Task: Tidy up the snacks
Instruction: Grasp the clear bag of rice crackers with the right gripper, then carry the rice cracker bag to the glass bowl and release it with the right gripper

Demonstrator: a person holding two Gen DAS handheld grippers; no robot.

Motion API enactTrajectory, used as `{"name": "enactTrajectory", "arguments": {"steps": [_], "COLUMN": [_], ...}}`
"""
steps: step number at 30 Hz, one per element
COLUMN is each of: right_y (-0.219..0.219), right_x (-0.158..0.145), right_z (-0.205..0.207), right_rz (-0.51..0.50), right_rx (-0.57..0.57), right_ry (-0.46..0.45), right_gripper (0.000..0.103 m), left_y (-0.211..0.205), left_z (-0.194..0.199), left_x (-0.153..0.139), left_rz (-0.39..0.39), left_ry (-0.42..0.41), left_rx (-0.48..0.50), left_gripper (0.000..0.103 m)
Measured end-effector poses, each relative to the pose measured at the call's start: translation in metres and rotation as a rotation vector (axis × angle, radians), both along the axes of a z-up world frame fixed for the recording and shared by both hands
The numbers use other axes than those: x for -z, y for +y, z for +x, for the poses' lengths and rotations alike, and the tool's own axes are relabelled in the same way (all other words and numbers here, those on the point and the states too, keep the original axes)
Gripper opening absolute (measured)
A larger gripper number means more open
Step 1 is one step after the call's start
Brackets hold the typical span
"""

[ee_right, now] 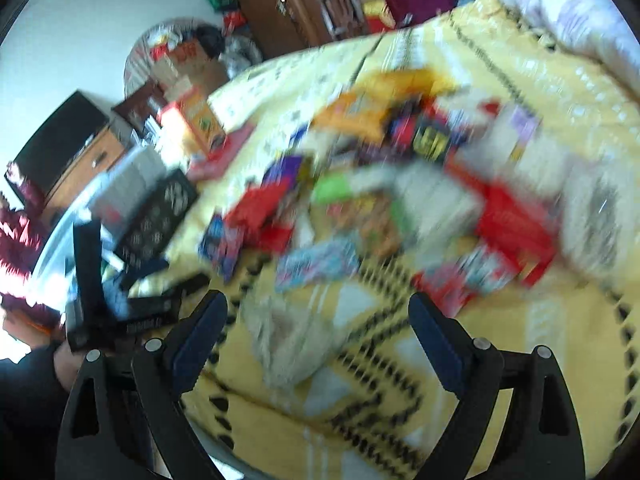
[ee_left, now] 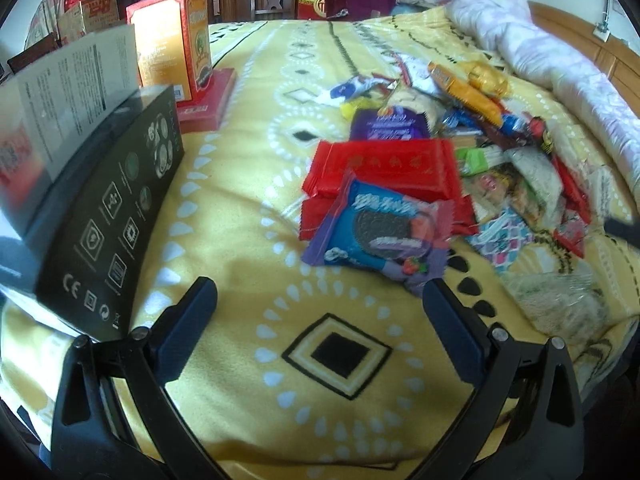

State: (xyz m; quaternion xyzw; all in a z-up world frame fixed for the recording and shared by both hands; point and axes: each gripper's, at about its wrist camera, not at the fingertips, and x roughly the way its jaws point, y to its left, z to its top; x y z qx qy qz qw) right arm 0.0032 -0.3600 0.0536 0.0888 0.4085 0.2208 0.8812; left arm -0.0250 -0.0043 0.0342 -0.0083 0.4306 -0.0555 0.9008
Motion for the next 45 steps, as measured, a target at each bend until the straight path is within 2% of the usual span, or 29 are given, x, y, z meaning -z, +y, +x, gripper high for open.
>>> {"name": "enactTrajectory", "arguments": {"steps": [1,5,8,10,12,14,16,18,20,22,23,25,27,28,29,31,37,40,41,44,45], "right_y": [-0.003,-0.021,-0.051,-0.081,-0.113,-0.129,-0.132,-0.128,-0.12,-0.107,-0.101,-0.096,-0.096,-0.098,-0.099,-0.097,-0.087,-0.076,-0.071,-0.064,-0.061], "right_x": [-0.004,-0.028,-0.034,-0.027,-0.014,-0.002,0.006,0.012,0.017,0.021,0.021,0.018,0.004,-0.001,-0.009,-0.025,-0.042,-0.046,-0.041,-0.018,-0.009], "right_z": [0.004,0.038,0.066,0.095,0.12,0.135,0.144,0.15,0.151,0.147,0.144,0.139,0.127,0.123,0.116,0.098,0.044,0.007,-0.006,-0.016,-0.019], "right_rz": [-0.001,-0.164,-0.213,-0.215,-0.163,-0.121,-0.13,-0.132,-0.142,-0.163,-0.158,-0.163,-0.141,-0.117,-0.108,-0.08,-0.024,-0.074,-0.102,-0.087,-0.09], "right_rx": [0.005,0.039,0.1,0.175,0.247,0.27,0.278,0.249,0.239,0.191,0.163,0.162,0.176,0.179,0.188,0.188,0.186,0.182,0.173,0.146,0.153], "right_ry": [-0.012,-0.113,-0.14,-0.07,0.023,0.093,0.118,0.135,0.146,0.152,0.156,0.135,0.084,0.068,0.039,-0.007,-0.061,-0.101,-0.094,-0.012,0.004], "right_gripper": [0.094,0.093,0.093,0.093,0.094,0.094,0.096,0.103,0.103,0.099,0.085,0.075,0.051,0.049,0.038,0.03,0.026,0.026,0.026,0.026,0.03], "left_y": [-0.002,-0.012,-0.02,-0.023,-0.031,-0.041,-0.048,-0.054,-0.06,-0.065,-0.066,-0.07,-0.072,-0.073,-0.075,-0.077,-0.084,-0.086,-0.087,-0.09,-0.092], "left_z": [-0.002,-0.007,-0.009,-0.008,-0.009,-0.011,-0.014,-0.019,-0.022,-0.024,-0.026,-0.029,-0.032,-0.034,-0.035,-0.035,-0.04,-0.039,-0.038,-0.029,-0.025], "left_x": [-0.004,-0.021,-0.032,-0.036,-0.041,-0.045,-0.046,-0.047,-0.046,-0.044,-0.044,-0.044,-0.045,-0.045,-0.044,-0.039,-0.015,-0.011,-0.01,-0.009,-0.008], "left_rz": [-0.005,-0.01,-0.036,-0.068,-0.095,-0.114,-0.131,-0.135,-0.132,-0.135,-0.139,-0.139,-0.133,-0.129,-0.127,-0.123,-0.129,-0.17,-0.189,-0.275,-0.31], "left_ry": [-0.008,-0.045,-0.053,-0.042,-0.039,-0.032,-0.02,-0.013,-0.009,0.005,0.01,0.012,0.008,0.006,0.005,0.017,0.093,0.12,0.126,0.146,0.156], "left_rx": [0.005,0.048,0.083,0.102,0.132,0.167,0.196,0.22,0.237,0.248,0.251,0.258,0.268,0.27,0.273,0.281,0.303,0.304,0.3,0.271,0.258], "left_gripper": [0.103,0.103,0.103,0.103,0.103,0.103,0.103,0.103,0.103,0.103,0.103,0.103,0.103,0.103,0.103,0.103,0.102,0.102,0.102,0.103,0.103]}}
